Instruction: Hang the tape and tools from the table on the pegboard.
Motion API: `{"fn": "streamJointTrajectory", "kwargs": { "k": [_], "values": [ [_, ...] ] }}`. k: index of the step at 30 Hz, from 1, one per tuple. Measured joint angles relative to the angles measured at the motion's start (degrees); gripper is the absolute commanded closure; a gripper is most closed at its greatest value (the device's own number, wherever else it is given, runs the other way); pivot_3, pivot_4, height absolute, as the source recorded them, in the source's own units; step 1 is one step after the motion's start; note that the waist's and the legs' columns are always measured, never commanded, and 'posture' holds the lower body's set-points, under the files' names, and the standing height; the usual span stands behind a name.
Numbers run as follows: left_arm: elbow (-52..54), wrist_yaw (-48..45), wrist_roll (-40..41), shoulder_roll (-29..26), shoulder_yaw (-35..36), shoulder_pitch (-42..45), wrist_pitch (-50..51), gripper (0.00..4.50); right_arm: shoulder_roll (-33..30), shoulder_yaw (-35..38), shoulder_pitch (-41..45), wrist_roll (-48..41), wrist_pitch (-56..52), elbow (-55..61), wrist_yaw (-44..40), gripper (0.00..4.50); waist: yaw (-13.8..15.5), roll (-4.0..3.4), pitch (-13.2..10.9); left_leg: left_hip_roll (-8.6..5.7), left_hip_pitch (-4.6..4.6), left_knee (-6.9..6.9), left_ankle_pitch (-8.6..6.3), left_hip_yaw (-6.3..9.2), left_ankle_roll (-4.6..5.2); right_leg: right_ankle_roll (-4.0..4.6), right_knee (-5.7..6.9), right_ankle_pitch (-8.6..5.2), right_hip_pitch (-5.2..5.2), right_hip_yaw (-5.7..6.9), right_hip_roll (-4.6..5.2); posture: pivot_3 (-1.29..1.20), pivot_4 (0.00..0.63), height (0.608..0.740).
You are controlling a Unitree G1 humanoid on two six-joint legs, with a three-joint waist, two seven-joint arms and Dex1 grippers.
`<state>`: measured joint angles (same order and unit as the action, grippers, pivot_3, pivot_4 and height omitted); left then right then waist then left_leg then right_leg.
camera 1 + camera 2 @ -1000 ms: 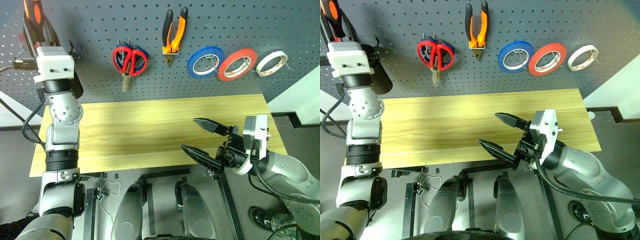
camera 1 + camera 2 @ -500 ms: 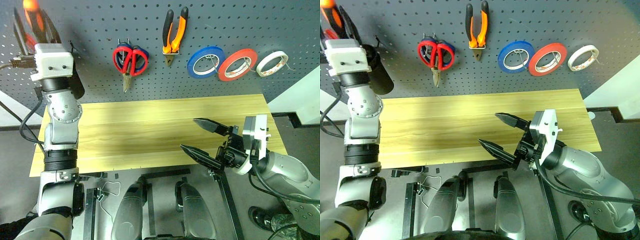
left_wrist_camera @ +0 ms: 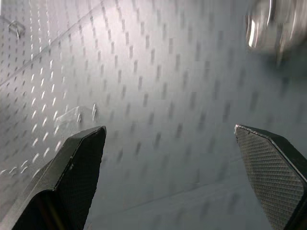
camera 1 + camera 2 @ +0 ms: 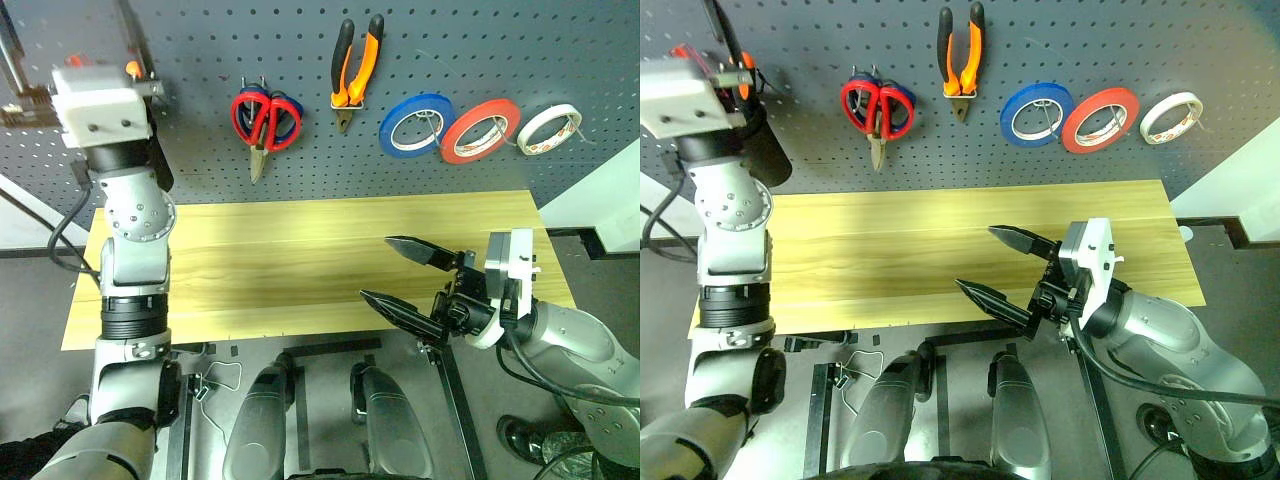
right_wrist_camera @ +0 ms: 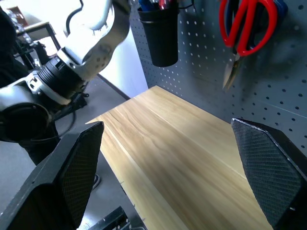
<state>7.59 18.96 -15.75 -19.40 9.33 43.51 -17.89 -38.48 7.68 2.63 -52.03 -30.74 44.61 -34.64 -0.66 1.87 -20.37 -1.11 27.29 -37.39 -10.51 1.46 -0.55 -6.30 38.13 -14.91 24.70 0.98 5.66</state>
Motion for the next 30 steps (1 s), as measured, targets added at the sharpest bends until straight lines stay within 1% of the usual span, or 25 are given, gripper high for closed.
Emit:
{"fn": "streamJointTrajectory", "kwargs": {
  "k": [1,2,3,4,5,8,9,10,12,13,14,16,17,18,19,20,21,22,23,24,26,27,28,29,30],
  "values": [
    [2.0,-1.5,1.3,0.4,-0.5,0.4,1.1,0.03,0.2,0.0,0.3,0.1,0.4,-0.1,-0.4,0.00,0.0,-0.01,0.1,0.00,0.00,0.01,0.00,0.00,0.00,0.00,0.00,0.00,0.00,0.00,-0.02,-0.02,0.241,0.714],
    [3.9,-3.2,2.9,1.1,-1.2,0.6,2.4,0.03,0.5,0.0,0.4,0.2,1.0,-0.3,-0.8,0.00,-0.1,-0.03,0.5,-0.01,-0.01,0.03,0.01,-0.01,-0.01,0.00,0.00,0.00,0.00,0.00,-0.04,-0.01,0.209,0.714],
    [6.1,-5.8,5.8,2.4,-2.1,0.8,5.7,0.03,0.8,0.0,0.6,0.2,1.5,-0.5,-1.4,0.00,0.0,-0.03,0.8,-0.01,-0.01,0.05,0.01,0.00,-0.01,0.00,-0.01,0.00,0.00,0.01,-0.05,-0.01,0.209,0.714],
    [7.4,-8.4,8.5,3.2,-3.0,0.8,8.7,0.03,1.1,0.1,0.7,0.1,2.0,-0.5,-1.8,0.00,0.1,-0.02,1.4,-0.02,-0.01,0.06,0.02,0.00,-0.02,0.00,-0.01,0.00,-0.01,0.03,-0.07,0.01,0.162,0.714],
    [8.4,-11.8,11.3,3.3,-4.3,0.7,12.3,0.03,1.2,0.3,0.9,-0.1,2.6,-0.4,-2.0,0.00,0.1,-0.04,1.8,-0.02,-0.05,0.05,0.02,0.02,-0.04,0.00,-0.02,0.00,-0.07,0.07,-0.08,0.01,0.139,0.714],
    [9.6,-25.1,19.5,1.2,-10.1,-3.1,22.1,0.03,2.1,1.4,0.9,-0.2,4.3,-0.3,-2.4,0.00,0.1,-0.07,4.7,-0.08,-0.21,0.16,0.05,-0.02,-0.08,-0.01,-0.16,0.00,-0.24,0.09,-0.09,0.01,0.079,0.714],
    [10.3,-30.7,21.6,-0.8,-13.1,-6.1,24.5,0.03,2.3,1.6,0.0,0.2,5.3,0.1,-2.5,0.00,0.1,-0.11,5.7,-0.11,-0.42,0.29,0.03,-0.13,-0.07,-0.01,-0.24,-0.01,-0.44,0.07,-0.10,0.01,0.055,0.714],
    [10.4,-33.8,22.9,-1.4,-14.9,-8.2,26.0,0.03,2.5,1.6,-0.8,0.6,5.8,0.3,-2.8,0.00,0.1,-0.18,6.4,-0.12,-0.74,0.38,0.03,-0.26,-0.07,-0.01,-0.35,-0.01,-0.78,0.07,-0.12,0.01,0.044,0.714],
    [11.2,-40.1,29.3,-0.7,-17.4,-12.8,31.7,0.03,2.7,0.0,-4.6,4.7,7.3,0.2,-3.0,0.00,0.1,-0.51,8.5,0.06,-1.21,0.54,-0.02,-0.21,-0.11,0.15,-1.18,0.09,-1.52,0.19,-0.46,0.01,0.005,0.714],
    [11.6,-42.3,31.5,-0.7,-18.2,-14.9,34.1,0.03,2.7,-1.2,-6.8,7.1,7.8,0.0,-3.1,0.00,0.1,-0.54,9.3,0.10,-1.49,0.59,-0.04,-0.20,-0.13,0.18,-1.37,0.10,-1.83,0.23,-0.49,0.01,0.000,0.714],
    [11.6,-44.3,33.1,-0.8,-19.1,-17.3,36.0,0.03,2.7,-2.9,-8.8,10.5,8.8,-0.8,-3.1,0.00,0.0,-0.76,10.3,0.32,-1.89,0.85,-0.13,-0.22,-0.27,0.48,-2.00,0.24,-2.32,0.26,-0.64,0.00,0.000,0.714],
    [10.4,-47.1,33.8,-1.2,-20.2,-21.5,37.0,0.03,3.4,-6.1,-12.3,16.3,10.7,-3.1,-2.8,0.00,-0.2,-1.33,12.3,0.89,-2.08,1.40,-0.14,-0.34,-0.29,0.62,-3.54,1.04,-2.90,0.36,-1.07,0.00,0.000,0.714],
    [8.4,-48.6,33.7,-1.6,-20.8,-23.6,36.6,0.03,4.8,-7.5,-14.1,18.9,12.1,-4.8,-2.3,0.00,-0.4,-1.69,13.4,1.14,-2.11,1.63,-0.15,-0.34,-0.29,0.76,-4.25,1.40,-3.15,0.63,-1.24,0.00,0.000,0.714],
    [5.3,-50.0,33.6,-2.0,-21.4,-26.2,36.5,0.03,6.3,-9.1,-16.1,21.3,13.3,-6.7,-1.5,0.00,-0.6,-1.96,14.4,1.36,-2.34,1.86,-0.16,-0.42,-0.29,0.77,-4.65,1.59,-3.43,0.71,-1.24,-0.01,0.000,0.714],
    [1.0,-51.3,32.9,-2.1,-22.1,-28.4,36.3,0.03,7.7,-10.4,-17.6,24.0,14.6,-8.7,-0.4,0.00,-0.7,-2.39,15.3,1.81,-2.31,2.09,-0.16,-0.54,-0.28,0.77,-5.12,1.84,-3.65,0.75,-1.41,-0.01,0.000,0.714],
    [-2.6,-52.0,32.0,-2.5,-22.7,-30.2,36.0,0.03,9.0,-11.4,-18.4,26.0,15.5,-10.3,0.6,0.00,-1.0,-2.76,15.8,2.17,-2.01,2.36,-0.17,-0.67,-0.28,0.73,-5.78,2.12,-3.89,0.78,-1.70,-0.01,0.000,0.714],
    [-7.1,-52.7,30.3,-3.5,-23.8,-31.8,35.0,0.03,10.4,-12.1,-19.5,28.6,17.0,-11.9,1.9,0.00,-0.9,-2.97,16.3,2.97,-1.78,2.81,-0.17,-1.48,-0.28,1.63,-3.54,1.86,-3.76,1.04,-1.88,-0.01,0.000,0.714],
    [-11.1,-53.2,28.7,-4.1,-24.3,-33.4,34.3,0.03,11.4,-12.4,-20.8,30.7,18.0,-13.9,3.2,0.00,0.4,-1.93,16.4,2.95,-2.09,2.94,-0.16,-2.81,-0.27,2.80,1.04,-2.10,-3.97,1.05,-1.59,-0.01,0.000,0.714],
    [-13.6,-53.5,27.9,-4.5,-24.2,-34.8,33.7,0.03,11.9,-12.7,-20.7,31.9,18.5,-15.5,4.0,0.00,1.2,-0.49,16.5,2.28,-2.82,2.95,-0.13,-3.84,-0.29,1.80,2.09,-6.31,-4.68,0.32,-0.99,-0.01,0.000,0.714],
    [-15.9,-53.6,27.3,-4.2,-24.3,-36.3,33.4,0.03,12.5,-12.6,-20.5,33.1,19.0,-17.1,4.8,0.00,1.9,-0.31,16.3,2.06,-3.25,2.59,-0.07,-3.81,-0.39,2.12,2.61,-7.04,-4.39,-0.01,-0.74,-0.01,0.000,0.714],
    [-19.5,-53.7,25.7,-4.2,-24.2,-37.9,30.6,0.03,15.2,-12.1,-20.3,35.4,21.2,-20.2,7.5,0.00,2.9,-0.91,16.6,2.11,-3.46,2.25,0.42,-3.55,-1.17,2.81,2.58,-6.95,-4.56,0.38,-0.72,-0.01,0.000,0.714],
    [-20.5,-53.7,25.1,-4.4,-23.9,-38.1,29.7,0.03,16.2,-11.8,-20.4,36.2,21.7,-21.6,8.7,0.00,2.8,-1.09,16.6,2.21,-3.48,2.09,0.55,-3.21,-1.37,2.86,2.56,-7.00,-4.79,0.60,-0.79,-0.01,0.000,0.714],
    [-20.7,-53.8,25.2,-4.4,-23.0,-38.9,29.3,0.03,16.9,-11.6,-20.6,37.3,21.9,-23.8,9.9,0.00,2.5,-1.25,16.7,2.39,-3.62,2.06,0.29,-3.00,-1.27,2.86,2.20,-7.02,-5.42,0.83,-0.94,0.01,0.000,0.714],
    [-20.7,-54.0,25.5,-4.5,-22.0,-39.5,29.0,0.03,17.2,-11.3,-21.2,37.8,21.9,-25.4,10.6,0.00,2.2,-1.21,16.7,2.40,-3.89,2.13,0.09,-3.00,-1.09,2.85,1.74,-7.01,-5.98,0.90,-0.96,0.01,0.000,0.714],
    [-20.4,-54.5,26.4,-4.8,-20.7,-40.4,29.0,0.03,17.4,-10.9,-22.0,37.7,21.9,-26.8,10.8,0.00,1.8,-1.25,16.8,2.41,-3.91,2.17,-0.08,-2.99,-0.92,2.77,1.31,-6.95,-6.24,0.95,-0.96,0.01,0.000,0.714]
  ]
}}
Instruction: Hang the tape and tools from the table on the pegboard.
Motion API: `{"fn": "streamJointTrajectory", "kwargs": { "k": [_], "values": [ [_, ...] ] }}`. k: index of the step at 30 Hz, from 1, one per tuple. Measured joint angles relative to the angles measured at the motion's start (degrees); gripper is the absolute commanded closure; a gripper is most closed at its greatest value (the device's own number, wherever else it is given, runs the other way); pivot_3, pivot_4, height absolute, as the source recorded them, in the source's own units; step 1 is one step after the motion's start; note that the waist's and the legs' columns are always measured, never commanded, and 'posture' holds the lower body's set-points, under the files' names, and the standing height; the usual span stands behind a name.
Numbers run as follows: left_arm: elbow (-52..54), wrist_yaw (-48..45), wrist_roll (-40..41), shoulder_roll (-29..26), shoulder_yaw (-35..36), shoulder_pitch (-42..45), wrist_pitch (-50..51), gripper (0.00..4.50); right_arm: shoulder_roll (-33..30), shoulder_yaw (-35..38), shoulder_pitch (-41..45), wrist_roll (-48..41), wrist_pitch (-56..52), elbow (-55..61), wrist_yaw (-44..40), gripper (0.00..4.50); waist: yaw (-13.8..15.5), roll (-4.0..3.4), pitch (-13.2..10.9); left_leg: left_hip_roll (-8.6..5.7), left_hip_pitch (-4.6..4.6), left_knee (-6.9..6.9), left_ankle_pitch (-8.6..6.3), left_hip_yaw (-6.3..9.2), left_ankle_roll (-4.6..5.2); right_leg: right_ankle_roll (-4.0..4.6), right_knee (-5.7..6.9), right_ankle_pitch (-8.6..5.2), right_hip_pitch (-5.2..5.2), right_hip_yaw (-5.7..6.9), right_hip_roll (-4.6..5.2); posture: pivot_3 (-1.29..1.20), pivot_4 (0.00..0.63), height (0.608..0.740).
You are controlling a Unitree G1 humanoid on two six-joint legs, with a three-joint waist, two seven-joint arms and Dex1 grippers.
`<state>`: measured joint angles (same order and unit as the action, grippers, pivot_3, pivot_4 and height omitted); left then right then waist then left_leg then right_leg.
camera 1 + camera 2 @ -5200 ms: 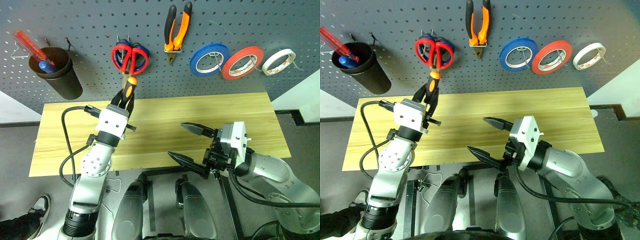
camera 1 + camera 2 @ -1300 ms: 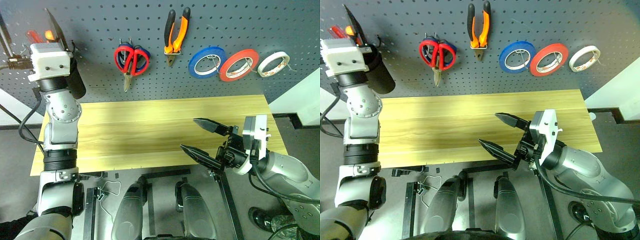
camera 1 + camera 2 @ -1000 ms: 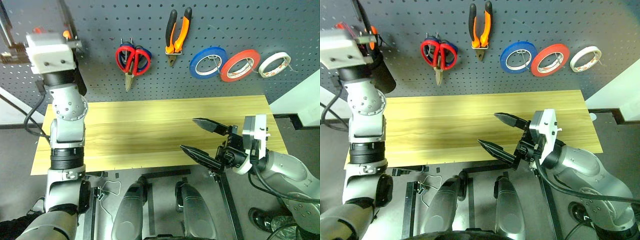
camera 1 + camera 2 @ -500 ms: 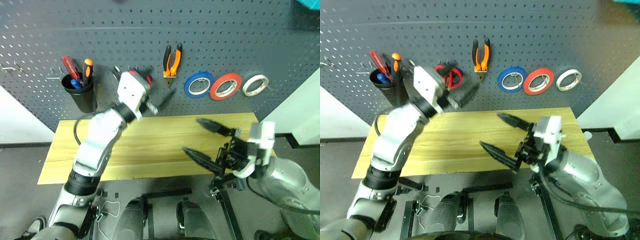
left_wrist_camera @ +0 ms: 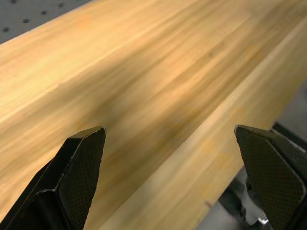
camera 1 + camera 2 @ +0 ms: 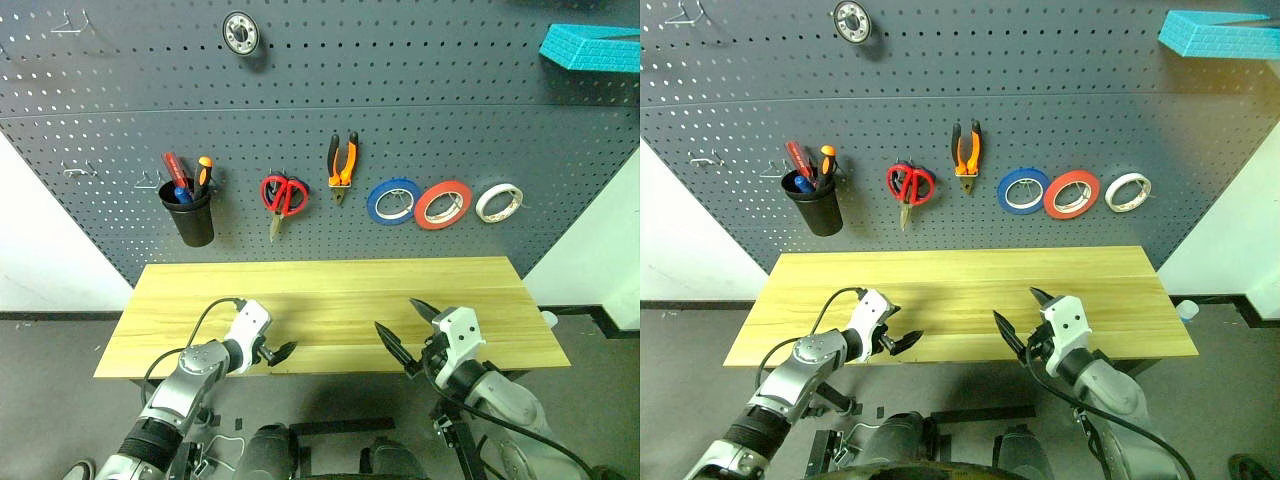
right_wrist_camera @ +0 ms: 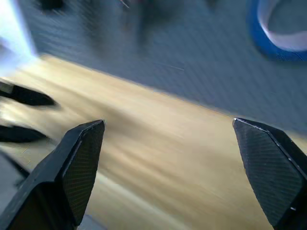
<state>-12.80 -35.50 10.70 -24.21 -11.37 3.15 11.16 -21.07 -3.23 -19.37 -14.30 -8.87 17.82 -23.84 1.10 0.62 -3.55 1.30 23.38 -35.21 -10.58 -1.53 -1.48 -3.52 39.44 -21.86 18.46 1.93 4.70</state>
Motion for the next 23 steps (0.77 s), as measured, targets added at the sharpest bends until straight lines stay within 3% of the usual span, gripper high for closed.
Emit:
{"fn": "streamJointTrajectory", "kwargs": {
  "k": [7,14,23],
  "values": [
    [2.5,-3.9,3.1,0.0,3.6,-3.2,1.2,0.03,0.6,3.1,-2.0,-0.5,3.5,-8.6,-2.3,0.00,-0.6,0.20,0.5,-0.36,0.13,0.05,-0.57,-0.38,0.55,-0.89,-0.68,0.37,-0.07,-0.17,0.46,0.02,0.000,0.714],
    [2.0,-6.3,3.4,1.2,3.7,-4.1,0.5,0.03,0.9,2.9,-1.7,-3.2,4.3,-9.3,-8.1,0.00,-0.5,-0.11,0.8,-0.29,0.07,0.06,-0.57,-0.37,0.53,-0.79,-0.68,0.31,-0.10,-0.17,0.41,0.02,0.000,0.714],
    [-2.7,-6.4,2.3,3.5,4.5,-2.8,-7.5,0.03,3.1,2.7,-0.6,1.0,10.2,-13.0,-5.6,0.00,-0.4,-0.10,0.9,-0.30,0.07,0.06,-0.58,-0.37,0.52,-0.79,-0.69,0.31,-0.09,-0.18,0.43,0.02,0.000,0.714]
  ]
}}
